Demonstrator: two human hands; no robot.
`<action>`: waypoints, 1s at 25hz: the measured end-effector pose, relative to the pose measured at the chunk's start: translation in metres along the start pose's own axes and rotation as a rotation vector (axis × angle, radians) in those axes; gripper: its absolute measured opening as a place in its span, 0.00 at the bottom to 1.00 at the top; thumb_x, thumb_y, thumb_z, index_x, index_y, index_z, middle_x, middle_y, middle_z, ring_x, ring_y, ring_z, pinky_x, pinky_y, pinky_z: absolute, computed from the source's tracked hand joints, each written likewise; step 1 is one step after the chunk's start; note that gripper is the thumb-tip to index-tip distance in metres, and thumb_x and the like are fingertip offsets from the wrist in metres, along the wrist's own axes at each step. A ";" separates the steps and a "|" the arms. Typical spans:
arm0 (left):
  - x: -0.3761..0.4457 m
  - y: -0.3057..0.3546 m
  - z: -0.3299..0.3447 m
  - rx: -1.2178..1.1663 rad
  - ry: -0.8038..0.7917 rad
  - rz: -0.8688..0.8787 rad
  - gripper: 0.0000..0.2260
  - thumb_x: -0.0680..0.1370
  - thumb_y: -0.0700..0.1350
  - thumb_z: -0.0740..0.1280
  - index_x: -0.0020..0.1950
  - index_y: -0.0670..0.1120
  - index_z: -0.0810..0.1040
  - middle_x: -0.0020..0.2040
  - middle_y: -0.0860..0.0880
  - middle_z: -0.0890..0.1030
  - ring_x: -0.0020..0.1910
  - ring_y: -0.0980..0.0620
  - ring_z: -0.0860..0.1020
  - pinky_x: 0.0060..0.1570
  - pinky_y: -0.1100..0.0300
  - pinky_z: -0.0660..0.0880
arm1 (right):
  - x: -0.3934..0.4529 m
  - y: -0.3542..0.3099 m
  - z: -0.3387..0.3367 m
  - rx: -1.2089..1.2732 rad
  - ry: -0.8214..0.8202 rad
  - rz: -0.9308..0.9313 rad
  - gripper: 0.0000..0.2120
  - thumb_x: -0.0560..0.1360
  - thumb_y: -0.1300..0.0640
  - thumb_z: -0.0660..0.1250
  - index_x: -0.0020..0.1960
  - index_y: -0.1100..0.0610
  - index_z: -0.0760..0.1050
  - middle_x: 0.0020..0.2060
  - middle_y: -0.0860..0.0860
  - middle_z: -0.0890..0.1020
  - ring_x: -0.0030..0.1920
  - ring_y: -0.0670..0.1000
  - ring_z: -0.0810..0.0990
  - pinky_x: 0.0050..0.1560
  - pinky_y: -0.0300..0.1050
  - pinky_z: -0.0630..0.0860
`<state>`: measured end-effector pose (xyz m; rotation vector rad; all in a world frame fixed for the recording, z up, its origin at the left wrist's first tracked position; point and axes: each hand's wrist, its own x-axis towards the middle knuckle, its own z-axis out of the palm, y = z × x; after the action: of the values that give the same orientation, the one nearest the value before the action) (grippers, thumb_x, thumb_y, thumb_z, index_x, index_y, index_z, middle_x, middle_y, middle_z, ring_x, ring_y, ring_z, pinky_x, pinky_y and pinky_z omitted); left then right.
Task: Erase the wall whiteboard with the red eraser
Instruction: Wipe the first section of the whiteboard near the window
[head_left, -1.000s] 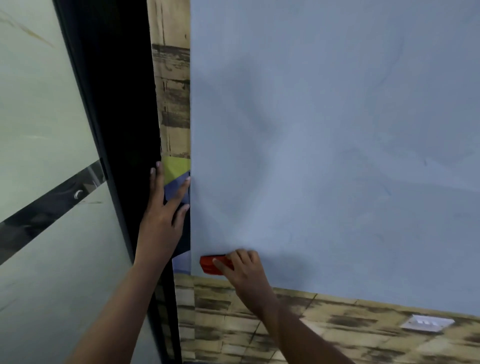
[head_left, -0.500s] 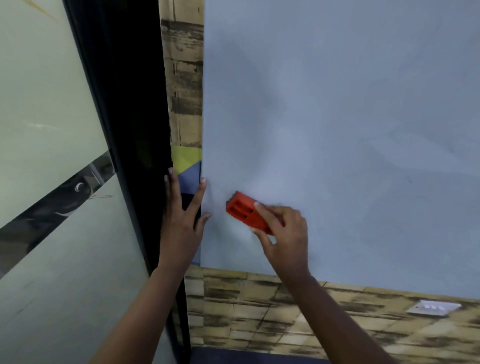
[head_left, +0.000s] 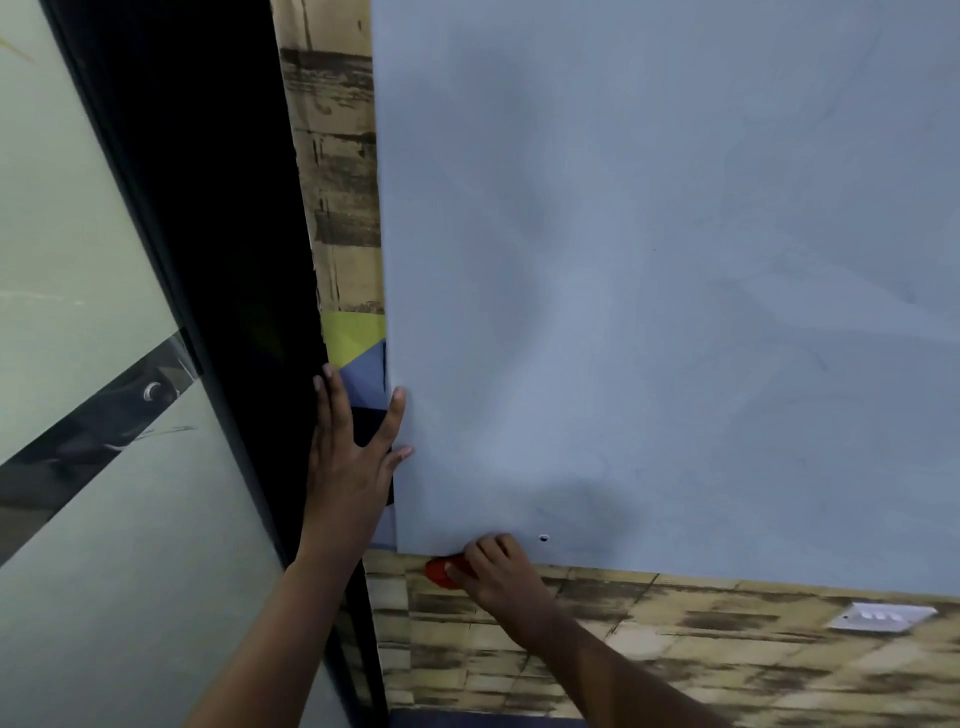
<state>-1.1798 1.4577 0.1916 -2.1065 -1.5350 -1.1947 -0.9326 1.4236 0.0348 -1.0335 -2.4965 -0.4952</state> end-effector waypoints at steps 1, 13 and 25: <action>-0.001 -0.001 0.001 0.005 0.000 0.001 0.30 0.81 0.54 0.63 0.83 0.53 0.61 0.83 0.30 0.46 0.85 0.42 0.35 0.70 0.30 0.66 | 0.000 0.001 -0.001 -0.004 -0.003 -0.003 0.12 0.80 0.58 0.66 0.62 0.53 0.80 0.48 0.53 0.80 0.48 0.57 0.77 0.48 0.51 0.78; -0.006 0.004 0.002 -0.030 0.026 -0.035 0.26 0.84 0.53 0.63 0.83 0.50 0.65 0.83 0.29 0.47 0.86 0.37 0.41 0.75 0.33 0.64 | 0.035 0.034 -0.149 -0.020 0.546 0.536 0.25 0.73 0.49 0.81 0.64 0.61 0.82 0.52 0.57 0.83 0.50 0.54 0.80 0.49 0.45 0.77; -0.040 0.039 0.038 0.136 -0.108 0.281 0.47 0.77 0.38 0.78 0.86 0.39 0.50 0.86 0.35 0.44 0.85 0.33 0.45 0.83 0.39 0.48 | -0.004 -0.002 -0.041 -0.127 0.119 0.151 0.15 0.82 0.57 0.68 0.69 0.52 0.77 0.56 0.54 0.82 0.54 0.56 0.81 0.51 0.54 0.77</action>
<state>-1.1315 1.4395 0.1472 -2.2343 -1.2666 -0.8694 -0.9224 1.4009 0.0680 -1.1926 -2.2872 -0.6552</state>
